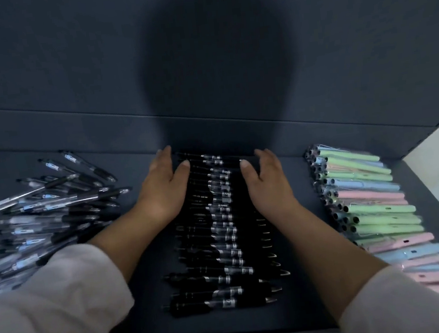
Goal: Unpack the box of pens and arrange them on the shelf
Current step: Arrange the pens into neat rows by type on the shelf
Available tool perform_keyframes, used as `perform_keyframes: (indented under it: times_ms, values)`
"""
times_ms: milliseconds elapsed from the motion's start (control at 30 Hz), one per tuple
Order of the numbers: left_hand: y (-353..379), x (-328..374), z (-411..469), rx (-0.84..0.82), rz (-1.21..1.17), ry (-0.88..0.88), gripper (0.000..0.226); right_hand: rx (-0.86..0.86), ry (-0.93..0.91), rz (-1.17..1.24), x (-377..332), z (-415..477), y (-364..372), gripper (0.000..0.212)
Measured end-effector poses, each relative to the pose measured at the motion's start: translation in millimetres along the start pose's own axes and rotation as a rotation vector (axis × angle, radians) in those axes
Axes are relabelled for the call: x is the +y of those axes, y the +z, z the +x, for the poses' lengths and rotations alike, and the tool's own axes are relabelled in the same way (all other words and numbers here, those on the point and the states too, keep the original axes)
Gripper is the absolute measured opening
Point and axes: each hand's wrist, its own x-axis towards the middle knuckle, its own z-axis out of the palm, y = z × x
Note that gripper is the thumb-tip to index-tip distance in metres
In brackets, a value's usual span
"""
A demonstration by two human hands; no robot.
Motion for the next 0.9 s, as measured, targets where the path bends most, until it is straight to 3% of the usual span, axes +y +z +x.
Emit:
perform_keyframes:
  times_ms: [233,467,667,900]
  values:
    - [9,14,22,-0.064,0.070,-0.015,0.058,-0.029,-0.040,-0.002,-13,23,14,0.048]
    - [7,12,12,-0.103,-0.039,0.028,0.057,0.021,-0.052,0.040,-11,17,4,0.041]
    - [-5,8,-32,-0.201,0.228,0.126,0.066,-0.053,-0.056,-0.042,6,-30,-16,0.043]
    - [-4,-5,-106,-0.156,0.096,0.063,0.069,-0.031,0.013,-0.009,18,-101,-20,0.046]
